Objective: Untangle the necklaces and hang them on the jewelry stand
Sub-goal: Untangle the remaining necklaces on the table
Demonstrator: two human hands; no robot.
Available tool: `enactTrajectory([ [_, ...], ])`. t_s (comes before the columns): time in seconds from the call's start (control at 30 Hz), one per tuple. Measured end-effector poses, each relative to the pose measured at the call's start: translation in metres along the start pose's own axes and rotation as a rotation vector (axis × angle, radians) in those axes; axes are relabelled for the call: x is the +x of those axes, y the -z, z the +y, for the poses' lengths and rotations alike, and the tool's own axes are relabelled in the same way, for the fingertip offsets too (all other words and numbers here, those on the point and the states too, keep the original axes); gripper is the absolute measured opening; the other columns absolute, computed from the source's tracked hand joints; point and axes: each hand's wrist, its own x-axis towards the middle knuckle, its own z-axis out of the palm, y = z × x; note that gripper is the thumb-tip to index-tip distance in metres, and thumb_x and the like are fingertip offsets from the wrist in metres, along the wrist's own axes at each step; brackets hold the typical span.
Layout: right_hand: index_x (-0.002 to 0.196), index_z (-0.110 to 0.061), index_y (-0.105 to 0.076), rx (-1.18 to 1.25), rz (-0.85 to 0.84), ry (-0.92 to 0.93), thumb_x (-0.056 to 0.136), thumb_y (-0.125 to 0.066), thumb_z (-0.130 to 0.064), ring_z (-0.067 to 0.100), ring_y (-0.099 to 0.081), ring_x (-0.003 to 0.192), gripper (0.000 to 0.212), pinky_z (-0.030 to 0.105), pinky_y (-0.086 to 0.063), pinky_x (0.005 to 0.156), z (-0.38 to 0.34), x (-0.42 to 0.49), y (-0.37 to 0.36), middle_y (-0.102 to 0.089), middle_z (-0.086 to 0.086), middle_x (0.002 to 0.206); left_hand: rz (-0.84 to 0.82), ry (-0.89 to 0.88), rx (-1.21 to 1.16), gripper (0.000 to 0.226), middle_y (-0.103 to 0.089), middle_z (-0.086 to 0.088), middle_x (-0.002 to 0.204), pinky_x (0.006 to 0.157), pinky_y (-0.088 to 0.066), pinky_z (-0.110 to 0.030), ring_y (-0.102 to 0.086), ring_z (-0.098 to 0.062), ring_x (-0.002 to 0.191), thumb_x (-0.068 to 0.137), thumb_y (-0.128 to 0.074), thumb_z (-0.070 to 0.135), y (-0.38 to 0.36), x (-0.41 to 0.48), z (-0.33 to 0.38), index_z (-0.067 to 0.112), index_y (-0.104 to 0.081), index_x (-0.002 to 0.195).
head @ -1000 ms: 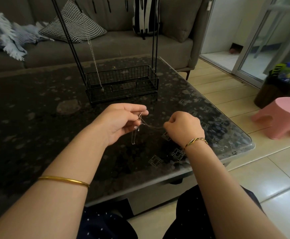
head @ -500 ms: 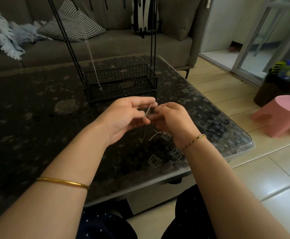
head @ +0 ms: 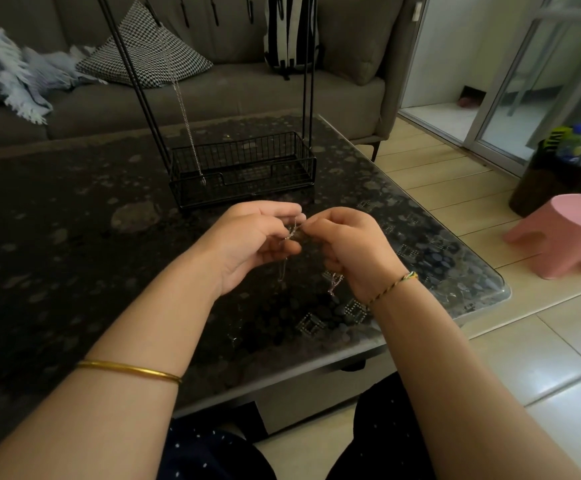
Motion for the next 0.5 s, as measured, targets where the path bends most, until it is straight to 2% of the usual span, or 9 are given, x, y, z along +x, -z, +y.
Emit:
enactTrajectory([
  [0.2,0.074,-0.017,-0.061,-0.039,0.072,0.086,0.09,-0.059,-0.012,-0.003,-0.044,0.038,0.016,0.009,-0.031,0.039,0.0,-0.002,0.0,-0.058,-0.004,0.06,0.049,0.064,0.007,0.036,-0.069,-0.007,0.109,0.067,-0.055,-0.026,-0.066,-0.007,0.06,0.091,-0.05,-0.007,0.0,0.0,-0.001,0.009,-0.064,0.12],
  [0.37,0.076,-0.018,-0.063,-0.139,0.213,0.157,0.088,-0.061,-0.013,-0.002,-0.047,0.047,0.013,0.015,-0.038,0.05,0.002,0.002,-0.001,-0.059,-0.005,0.063,0.1,0.08,0.135,0.022,-0.069,-0.007,0.103,0.067,-0.054,-0.026,-0.055,-0.006,0.059,0.09,-0.061,0.005,0.002,0.003,-0.005,0.015,-0.069,0.108],
  [0.5,0.077,-0.017,-0.062,-0.127,0.195,0.106,0.09,-0.058,-0.011,-0.003,-0.041,0.034,0.015,0.011,-0.031,0.039,0.001,0.002,-0.001,-0.059,-0.003,0.058,0.117,0.043,0.291,0.014,-0.069,-0.002,0.098,0.077,-0.053,-0.03,-0.056,-0.01,0.074,0.088,-0.065,0.009,0.006,0.004,-0.01,0.02,-0.072,0.094],
])
